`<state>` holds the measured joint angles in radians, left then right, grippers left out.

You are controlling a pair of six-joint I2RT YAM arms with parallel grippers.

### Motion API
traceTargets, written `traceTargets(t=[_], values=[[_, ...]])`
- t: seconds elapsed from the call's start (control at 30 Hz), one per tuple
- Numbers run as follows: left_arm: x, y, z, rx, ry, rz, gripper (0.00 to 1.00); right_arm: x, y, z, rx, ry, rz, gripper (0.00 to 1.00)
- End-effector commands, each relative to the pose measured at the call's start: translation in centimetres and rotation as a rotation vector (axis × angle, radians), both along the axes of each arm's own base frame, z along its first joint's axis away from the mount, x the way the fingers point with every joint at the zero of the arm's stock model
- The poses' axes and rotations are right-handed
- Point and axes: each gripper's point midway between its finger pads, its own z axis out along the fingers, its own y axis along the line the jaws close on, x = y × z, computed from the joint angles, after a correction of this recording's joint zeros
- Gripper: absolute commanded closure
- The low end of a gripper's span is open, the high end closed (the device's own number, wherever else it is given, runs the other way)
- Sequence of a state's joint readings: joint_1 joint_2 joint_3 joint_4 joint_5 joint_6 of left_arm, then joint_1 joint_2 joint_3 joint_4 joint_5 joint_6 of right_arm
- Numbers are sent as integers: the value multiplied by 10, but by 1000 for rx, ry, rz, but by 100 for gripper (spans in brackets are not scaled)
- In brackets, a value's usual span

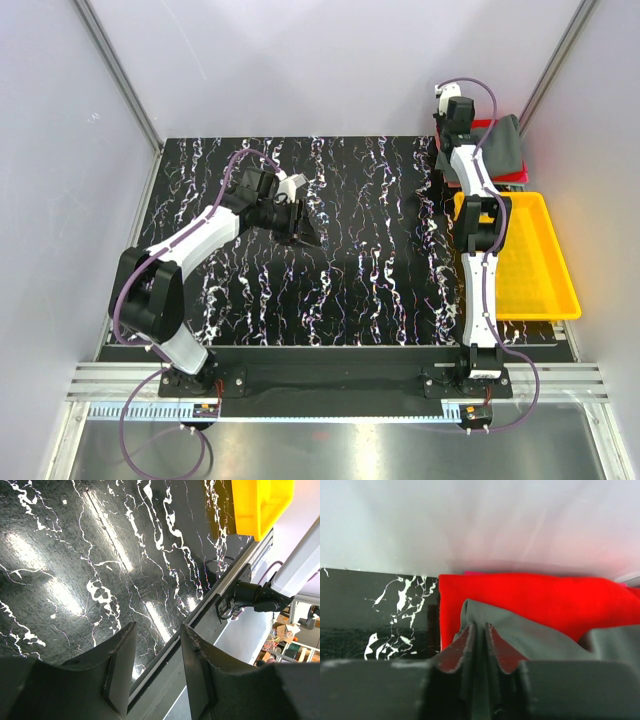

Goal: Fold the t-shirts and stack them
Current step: Neatly place the folded tshirt to the corner

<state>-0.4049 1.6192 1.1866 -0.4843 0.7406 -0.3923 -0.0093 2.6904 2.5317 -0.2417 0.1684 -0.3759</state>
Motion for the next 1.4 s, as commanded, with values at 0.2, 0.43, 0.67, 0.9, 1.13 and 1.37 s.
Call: traceTargets(t=[0.2, 0.43, 0.67, 0.9, 1.13, 1.37], values=[[1, -4, 2, -15, -12, -18, 55, 14, 21, 54, 30, -152, 101, 100], [1, -4, 1, -15, -8, -17, 55, 17, 31, 66, 66, -186, 149, 100], [1, -4, 0, -13, -6, -18, 55, 12, 32, 48, 62, -141, 158, 95], [0, -4, 0, -13, -6, -18, 55, 7, 7, 102, 49, -235, 49, 50], [-1, -5, -2, -4, -7, -20, 55, -23, -61, 153, 56, -317, -93, 30], [0, -4, -2, 6, -15, -24, 55, -31, -105, 139, 84, -261, -146, 85]])
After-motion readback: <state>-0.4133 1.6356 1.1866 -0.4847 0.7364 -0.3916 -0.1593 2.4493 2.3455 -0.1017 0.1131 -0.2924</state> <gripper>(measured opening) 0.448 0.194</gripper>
